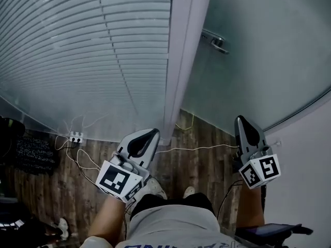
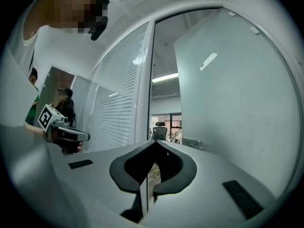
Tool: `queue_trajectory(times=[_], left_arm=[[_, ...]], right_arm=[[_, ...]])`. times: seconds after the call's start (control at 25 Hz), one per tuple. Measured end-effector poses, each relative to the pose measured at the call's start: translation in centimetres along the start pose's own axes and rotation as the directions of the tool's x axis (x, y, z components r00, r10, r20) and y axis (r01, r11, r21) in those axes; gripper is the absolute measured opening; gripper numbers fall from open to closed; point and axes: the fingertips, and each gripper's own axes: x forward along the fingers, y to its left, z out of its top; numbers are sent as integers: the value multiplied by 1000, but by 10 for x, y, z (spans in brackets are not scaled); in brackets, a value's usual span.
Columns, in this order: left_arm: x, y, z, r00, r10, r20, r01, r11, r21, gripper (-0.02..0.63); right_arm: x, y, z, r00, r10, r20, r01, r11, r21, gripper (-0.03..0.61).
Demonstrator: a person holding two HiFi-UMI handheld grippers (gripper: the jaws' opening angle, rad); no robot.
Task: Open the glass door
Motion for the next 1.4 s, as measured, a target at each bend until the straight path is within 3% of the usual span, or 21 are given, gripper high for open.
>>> queue_trajectory(times=[0.32, 0.88, 1.16, 1.4], left_arm=[[-41, -30, -16, 999, 49, 24, -49, 998, -30, 0], [-119, -154, -17, 989, 140, 42, -138, 989, -52, 0], [-154, -169, -8, 988, 151, 39, -149, 988, -34, 0], [-173, -156, -6, 989, 137, 58, -136, 990, -26, 0]], right_arm=[[-43, 36, -2, 997, 59, 49, -59, 998, -1, 2], [-174, 68, 9, 980, 192, 45, -191, 981, -11, 2], [-198, 92, 11, 981, 190, 49, -190, 982, 1, 2], [-202, 114, 6, 988, 150, 39, -150, 989, 5, 2]])
